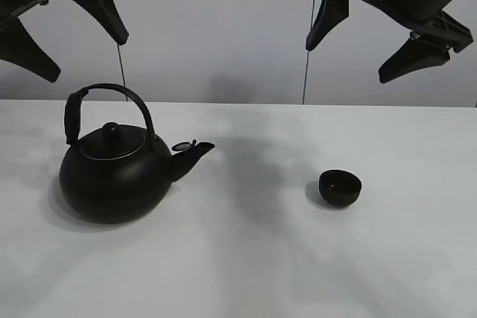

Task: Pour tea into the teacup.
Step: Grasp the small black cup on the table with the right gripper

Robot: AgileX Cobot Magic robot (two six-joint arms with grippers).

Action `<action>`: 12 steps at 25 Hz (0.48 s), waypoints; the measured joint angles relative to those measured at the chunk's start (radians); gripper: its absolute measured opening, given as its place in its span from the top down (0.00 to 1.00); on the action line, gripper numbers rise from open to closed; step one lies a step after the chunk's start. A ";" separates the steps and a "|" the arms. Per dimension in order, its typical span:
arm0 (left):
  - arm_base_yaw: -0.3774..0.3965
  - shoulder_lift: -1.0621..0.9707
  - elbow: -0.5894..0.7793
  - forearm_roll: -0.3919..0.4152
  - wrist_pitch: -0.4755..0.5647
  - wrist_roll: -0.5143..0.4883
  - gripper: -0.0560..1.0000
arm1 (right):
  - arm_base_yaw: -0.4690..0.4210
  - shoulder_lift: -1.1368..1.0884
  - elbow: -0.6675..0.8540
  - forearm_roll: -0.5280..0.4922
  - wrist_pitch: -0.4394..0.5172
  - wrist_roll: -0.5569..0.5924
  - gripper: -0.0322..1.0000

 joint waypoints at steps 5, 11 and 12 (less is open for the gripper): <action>0.000 0.000 0.000 0.000 -0.001 -0.001 0.29 | 0.000 0.000 0.000 0.001 -0.002 -0.012 0.30; 0.000 0.000 0.000 0.000 -0.001 -0.001 0.29 | 0.000 0.010 -0.001 -0.054 0.041 -0.183 0.30; 0.000 0.000 0.000 0.000 -0.002 -0.001 0.29 | 0.000 0.022 -0.001 -0.095 0.053 -0.185 0.30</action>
